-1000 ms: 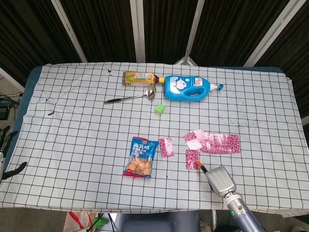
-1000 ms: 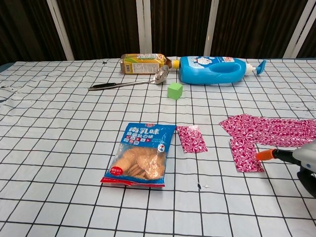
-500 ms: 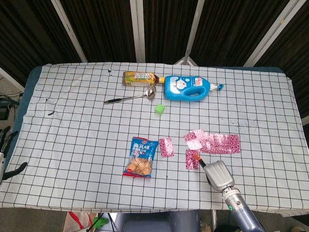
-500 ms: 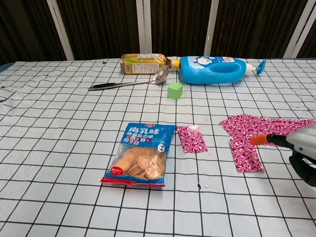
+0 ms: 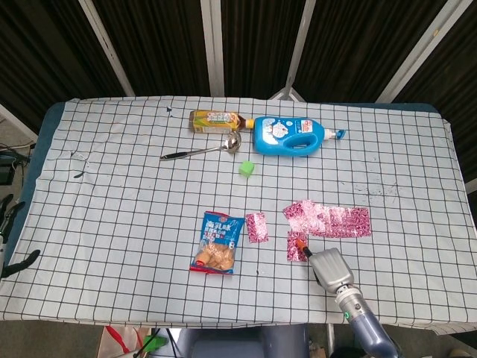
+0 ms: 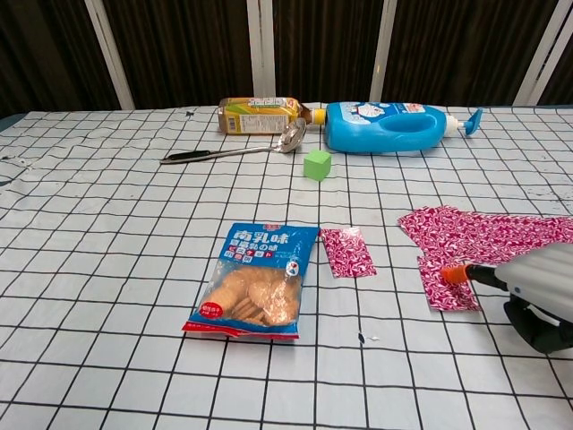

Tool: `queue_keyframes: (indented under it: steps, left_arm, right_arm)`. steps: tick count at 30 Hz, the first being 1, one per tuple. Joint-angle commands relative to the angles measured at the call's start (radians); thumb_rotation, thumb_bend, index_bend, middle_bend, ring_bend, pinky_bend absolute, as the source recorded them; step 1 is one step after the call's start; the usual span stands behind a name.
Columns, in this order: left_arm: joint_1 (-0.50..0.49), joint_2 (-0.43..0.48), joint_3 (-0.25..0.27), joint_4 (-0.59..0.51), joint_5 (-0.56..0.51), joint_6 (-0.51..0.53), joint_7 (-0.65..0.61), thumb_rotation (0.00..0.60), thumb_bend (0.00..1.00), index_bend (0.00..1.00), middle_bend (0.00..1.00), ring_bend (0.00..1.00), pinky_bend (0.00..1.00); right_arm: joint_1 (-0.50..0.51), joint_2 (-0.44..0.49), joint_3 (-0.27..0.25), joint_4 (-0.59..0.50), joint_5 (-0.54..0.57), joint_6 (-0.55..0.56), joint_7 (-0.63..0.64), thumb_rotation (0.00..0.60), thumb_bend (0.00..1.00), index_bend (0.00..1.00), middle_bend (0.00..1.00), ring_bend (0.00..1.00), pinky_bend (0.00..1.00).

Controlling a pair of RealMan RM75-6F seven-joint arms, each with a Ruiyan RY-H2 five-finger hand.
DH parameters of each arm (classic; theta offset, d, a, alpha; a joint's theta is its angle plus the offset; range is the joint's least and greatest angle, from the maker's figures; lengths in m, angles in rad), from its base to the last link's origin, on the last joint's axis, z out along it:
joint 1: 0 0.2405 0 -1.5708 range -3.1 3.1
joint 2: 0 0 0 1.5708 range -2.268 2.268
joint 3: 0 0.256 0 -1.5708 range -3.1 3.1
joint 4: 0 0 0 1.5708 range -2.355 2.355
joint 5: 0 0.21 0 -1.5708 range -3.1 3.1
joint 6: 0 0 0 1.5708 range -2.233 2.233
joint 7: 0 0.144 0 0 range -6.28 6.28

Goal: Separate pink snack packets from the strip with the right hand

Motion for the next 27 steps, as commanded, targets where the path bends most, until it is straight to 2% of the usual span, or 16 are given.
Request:
queue_keyframes:
  steps: [1, 9, 14, 16, 21, 22, 23, 25, 26, 27]
  left_arm:
    - [0.000, 0.000, 0.000, -0.001, 0.000, 0.000, 0.000, 0.600, 0.27, 0.13, 0.02, 0.00, 0.12]
    - [-0.002, -0.001, 0.004, -0.004, 0.006, -0.005, 0.005, 0.600, 0.27, 0.13, 0.02, 0.00, 0.12]
    - [0.000, 0.001, 0.004, -0.008, 0.004, -0.004, 0.004, 0.600, 0.27, 0.13, 0.02, 0.00, 0.12]
    - [0.001, 0.002, 0.003, -0.007, 0.003, -0.002, 0.001, 0.600, 0.27, 0.13, 0.02, 0.00, 0.12]
    - [0.000, -0.004, 0.000, 0.002, 0.014, 0.009, -0.006, 0.600, 0.27, 0.13, 0.02, 0.00, 0.12]
    - [0.000, -0.005, 0.001, 0.005, 0.016, 0.010, -0.008, 0.600, 0.28, 0.13, 0.01, 0.00, 0.12]
    - [0.000, -0.006, 0.001, 0.008, 0.018, 0.010, -0.011, 0.600, 0.27, 0.13, 0.01, 0.00, 0.12]
    - [-0.001, -0.007, 0.002, 0.011, 0.021, 0.009, -0.016, 0.600, 0.27, 0.13, 0.01, 0.00, 0.12]
    - [-0.001, -0.006, 0.003, 0.012, 0.022, 0.008, -0.018, 0.600, 0.27, 0.13, 0.01, 0.00, 0.12]
    - [-0.001, -0.005, 0.004, 0.013, 0.023, 0.007, -0.021, 0.600, 0.28, 0.13, 0.01, 0.00, 0.12]
  right_arm:
    - [-0.010, 0.010, -0.014, -0.015, -0.023, 0.012, 0.004, 0.600, 0.84, 0.14, 0.84, 0.82, 0.60]
    - [-0.041, 0.043, -0.072, -0.079, -0.107, 0.039, 0.002, 0.600, 0.84, 0.14, 0.84, 0.82, 0.60]
    - [-0.052, 0.055, -0.085, -0.100, -0.126, 0.044, -0.008, 0.600, 0.84, 0.14, 0.84, 0.82, 0.60]
    - [-0.052, 0.056, -0.076, -0.104, -0.137, 0.048, -0.001, 0.600, 0.84, 0.14, 0.84, 0.82, 0.60]
    - [-0.056, 0.038, -0.005, -0.090, -0.214, 0.110, 0.068, 0.600, 0.84, 0.16, 0.82, 0.80, 0.60]
    - [-0.057, 0.033, 0.021, -0.082, -0.238, 0.136, 0.096, 0.600, 0.84, 0.16, 0.79, 0.78, 0.59]
    - [-0.060, 0.027, 0.051, -0.065, -0.267, 0.168, 0.139, 0.600, 0.84, 0.15, 0.71, 0.71, 0.55]
    - [-0.075, 0.030, 0.113, -0.051, -0.285, 0.229, 0.250, 0.600, 0.81, 0.11, 0.49, 0.53, 0.42]
    - [-0.082, 0.044, 0.127, -0.050, -0.278, 0.236, 0.288, 0.600, 0.78, 0.08, 0.37, 0.42, 0.33]
    - [-0.088, 0.064, 0.137, -0.056, -0.262, 0.237, 0.317, 0.600, 0.75, 0.06, 0.30, 0.35, 0.28]
